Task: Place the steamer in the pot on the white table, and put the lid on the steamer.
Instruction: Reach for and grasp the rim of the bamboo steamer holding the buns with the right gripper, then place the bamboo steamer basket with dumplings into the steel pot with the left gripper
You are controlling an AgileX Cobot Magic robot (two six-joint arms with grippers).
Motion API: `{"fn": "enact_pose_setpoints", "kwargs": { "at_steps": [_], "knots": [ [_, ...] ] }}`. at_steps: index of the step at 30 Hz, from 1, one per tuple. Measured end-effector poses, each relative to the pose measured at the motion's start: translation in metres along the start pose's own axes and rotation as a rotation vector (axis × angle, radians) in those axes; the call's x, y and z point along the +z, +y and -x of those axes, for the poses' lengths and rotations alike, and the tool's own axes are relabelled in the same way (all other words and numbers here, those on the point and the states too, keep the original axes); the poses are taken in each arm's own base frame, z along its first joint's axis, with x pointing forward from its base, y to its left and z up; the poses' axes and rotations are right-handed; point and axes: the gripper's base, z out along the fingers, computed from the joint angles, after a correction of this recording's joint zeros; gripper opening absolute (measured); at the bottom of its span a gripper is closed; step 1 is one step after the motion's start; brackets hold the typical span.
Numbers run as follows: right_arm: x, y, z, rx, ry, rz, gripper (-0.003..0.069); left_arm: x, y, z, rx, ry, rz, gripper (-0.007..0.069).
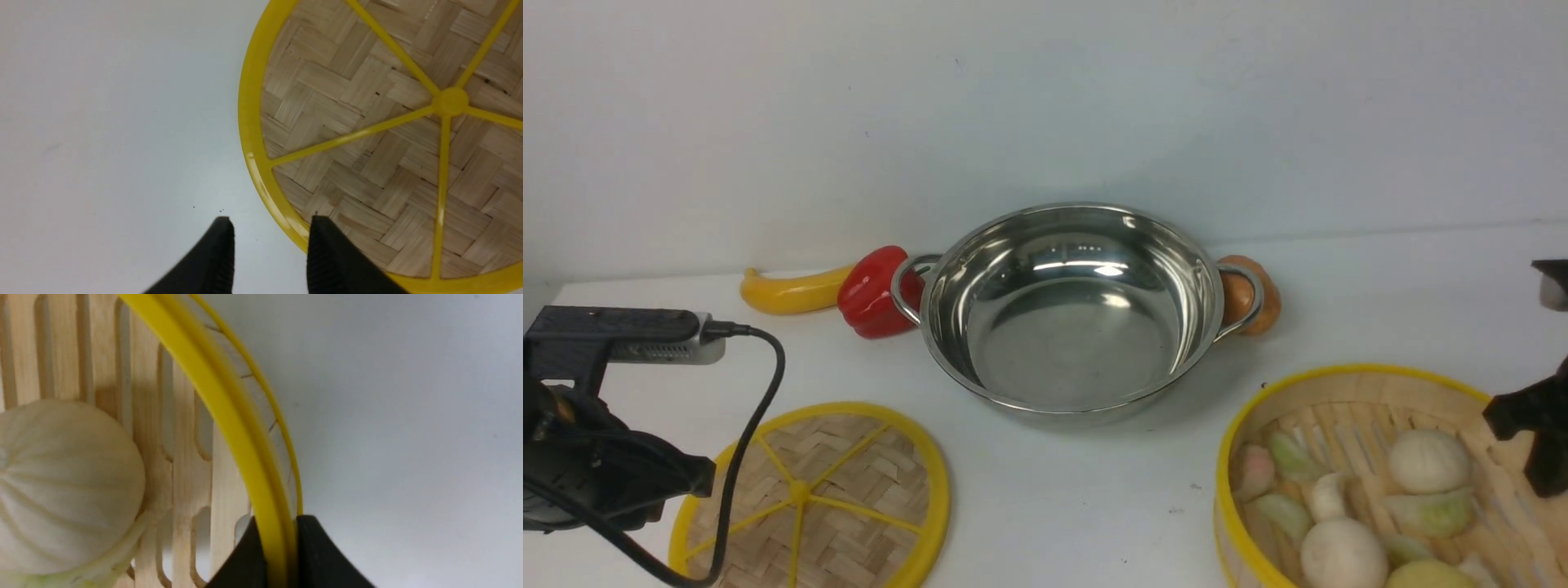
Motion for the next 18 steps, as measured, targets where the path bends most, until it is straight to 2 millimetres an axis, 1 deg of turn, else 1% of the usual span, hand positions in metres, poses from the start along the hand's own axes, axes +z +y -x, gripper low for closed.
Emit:
{"fn": "enact_pose_setpoints", "kwargs": {
  "at_steps": [1,2,3,5,7,8,10,11,13,14,15,17,18],
  "knots": [
    [-0.003,0.000,0.001,-0.001,-0.002,0.000,0.0074,0.000,0.000,0.000,0.000,0.000,0.000,0.0241],
    [-0.014,0.003,0.006,-0.011,-0.023,0.005,0.0074,0.000,0.000,0.000,0.000,0.000,0.000,0.0241],
    [-0.021,0.006,0.011,-0.020,-0.046,0.007,0.0074,0.000,0.000,0.000,0.000,0.000,0.000,0.0241],
    [-0.041,0.016,0.025,-0.045,-0.128,0.008,0.0074,0.000,0.000,0.000,-0.003,0.000,0.000,0.0241],
    [-0.060,0.034,0.043,-0.075,-0.209,0.013,0.0074,0.000,0.000,0.000,-0.008,-0.001,-0.003,0.0241],
    [-0.066,0.045,0.050,-0.094,-0.235,0.019,0.0074,0.000,0.000,0.000,-0.011,0.000,-0.004,0.0241],
    [-0.077,0.074,0.075,-0.127,-0.295,0.036,0.0074,0.000,-0.001,0.000,-0.023,0.000,-0.012,0.0241],
    [-0.074,0.081,0.080,-0.140,-0.292,0.040,0.0074,0.000,-0.001,0.000,-0.024,-0.001,-0.013,0.0241],
    [-0.070,0.107,0.101,-0.169,-0.309,0.068,0.0074,0.000,-0.001,0.000,-0.026,-0.001,-0.014,0.0241],
    [-0.070,0.116,0.111,-0.179,-0.325,0.084,0.0074,0.000,-0.001,0.000,-0.026,-0.001,-0.015,0.0241],
    [-0.066,0.126,0.122,-0.188,-0.331,0.103,0.0074,0.000,-0.001,0.000,-0.027,-0.001,-0.016,0.0241],
    [-0.057,0.141,0.143,-0.188,-0.342,0.139,0.0074,0.000,-0.002,0.000,-0.030,0.000,-0.018,0.0241],
    [-0.054,0.144,0.151,-0.182,-0.349,0.151,0.0074,0.000,-0.002,0.000,-0.032,0.000,-0.020,0.0241]
  ]
}}
